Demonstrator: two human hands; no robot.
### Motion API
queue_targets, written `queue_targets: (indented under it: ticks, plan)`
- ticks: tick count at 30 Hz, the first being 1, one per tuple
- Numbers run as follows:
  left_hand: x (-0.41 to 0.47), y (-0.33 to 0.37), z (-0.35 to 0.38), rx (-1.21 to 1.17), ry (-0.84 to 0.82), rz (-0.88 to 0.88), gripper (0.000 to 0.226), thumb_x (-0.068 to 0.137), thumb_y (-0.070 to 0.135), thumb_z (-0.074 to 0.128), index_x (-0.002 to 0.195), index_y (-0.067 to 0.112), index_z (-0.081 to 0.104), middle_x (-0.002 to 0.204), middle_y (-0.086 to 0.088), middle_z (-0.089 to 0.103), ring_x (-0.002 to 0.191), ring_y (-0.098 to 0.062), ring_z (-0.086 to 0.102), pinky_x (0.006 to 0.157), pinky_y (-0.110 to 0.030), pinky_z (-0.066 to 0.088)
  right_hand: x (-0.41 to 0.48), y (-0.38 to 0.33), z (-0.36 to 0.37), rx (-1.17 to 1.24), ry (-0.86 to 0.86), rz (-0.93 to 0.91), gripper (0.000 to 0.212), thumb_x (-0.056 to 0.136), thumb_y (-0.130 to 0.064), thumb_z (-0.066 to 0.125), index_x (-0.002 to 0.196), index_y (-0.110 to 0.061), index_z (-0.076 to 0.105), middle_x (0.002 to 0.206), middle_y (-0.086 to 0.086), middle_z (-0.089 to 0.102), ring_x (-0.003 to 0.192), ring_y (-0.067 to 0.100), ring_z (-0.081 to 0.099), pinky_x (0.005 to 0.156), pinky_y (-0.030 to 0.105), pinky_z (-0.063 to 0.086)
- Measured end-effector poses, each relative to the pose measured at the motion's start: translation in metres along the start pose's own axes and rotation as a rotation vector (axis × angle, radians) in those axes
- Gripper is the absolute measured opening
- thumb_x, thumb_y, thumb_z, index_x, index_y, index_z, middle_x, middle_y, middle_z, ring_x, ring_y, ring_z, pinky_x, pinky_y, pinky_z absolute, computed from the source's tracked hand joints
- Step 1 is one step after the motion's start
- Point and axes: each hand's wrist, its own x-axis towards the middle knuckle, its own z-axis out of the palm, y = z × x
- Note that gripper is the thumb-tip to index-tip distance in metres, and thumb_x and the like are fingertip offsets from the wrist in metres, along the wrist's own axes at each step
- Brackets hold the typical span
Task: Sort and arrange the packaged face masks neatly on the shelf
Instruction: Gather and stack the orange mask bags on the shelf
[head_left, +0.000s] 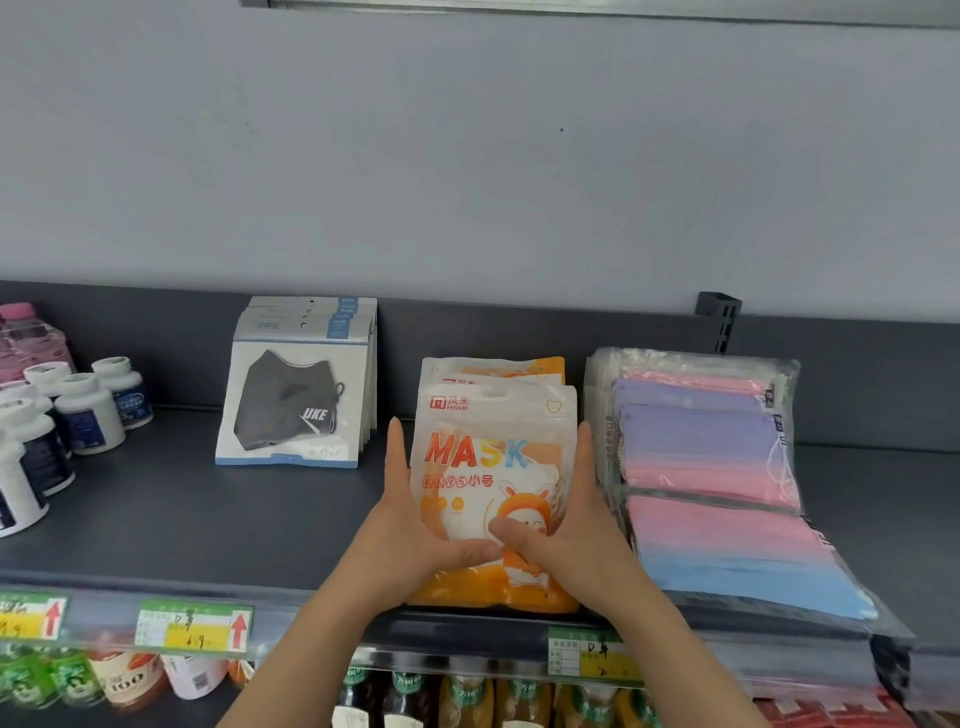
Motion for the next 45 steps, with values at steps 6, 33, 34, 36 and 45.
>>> queue_targets:
  ticks: [6,33,34,36,45]
  plan:
    - [0.004,0.007,-0.007,-0.025,0.079,-0.061,0.153,0.036,0.060,0.087,0.140,0.058,-0.026,0.157,0.004,0.031,0.128,-0.019,0.053,0.098,-0.044,0.052,0.007,-0.001,-0.013,0.144,0.041,0.063,0.110,0.059,-0.088,0.055,0.137,-0.063,-0.019,0.140,-0.034,0.028,0.112,-0.022,0.039,0.086,0.006,0.040]
    - [0.037,0.017,-0.013,-0.416,0.088,-0.162,0.148,0.033,0.092,0.065,0.147,0.051,-0.018,0.161,-0.004,0.025,0.132,-0.030,0.049,0.108,-0.056,0.040,0.048,-0.008,-0.018,0.288,-0.006,0.197,0.113,0.063,-0.082,0.049,0.152,-0.040,-0.006,0.158,-0.005,0.027,0.135,0.025,0.044,0.106,0.043,0.040]
    - [0.031,0.017,-0.014,-0.422,0.086,-0.154,0.149,0.029,0.093,0.065,0.146,0.054,-0.018,0.161,-0.002,0.023,0.134,-0.029,0.047,0.108,-0.055,0.040,0.041,-0.008,-0.019,0.307,0.020,0.197,0.117,0.059,-0.089,0.048,0.151,-0.042,-0.005,0.158,-0.007,0.026,0.137,0.023,0.041,0.104,0.039,0.039]
    - [0.018,0.015,-0.012,-0.489,0.049,-0.139,0.148,0.030,0.091,0.068,0.144,0.056,-0.019,0.152,0.002,0.040,0.124,-0.023,0.058,0.100,-0.050,0.049,0.026,-0.009,-0.015,0.406,-0.009,0.202,0.126,0.049,-0.095,0.053,0.152,-0.043,0.002,0.154,-0.008,0.034,0.133,0.019,0.046,0.103,0.039,0.042]
    - [0.001,0.011,-0.005,-0.520,0.062,-0.095,0.120,0.062,0.076,0.065,0.146,0.054,-0.018,0.152,0.003,0.042,0.123,-0.021,0.058,0.100,-0.048,0.049,0.004,-0.009,-0.004,0.414,0.030,0.175,0.109,0.061,-0.085,0.048,0.150,-0.047,-0.003,0.152,-0.015,0.031,0.116,-0.001,0.050,0.098,0.030,0.048]
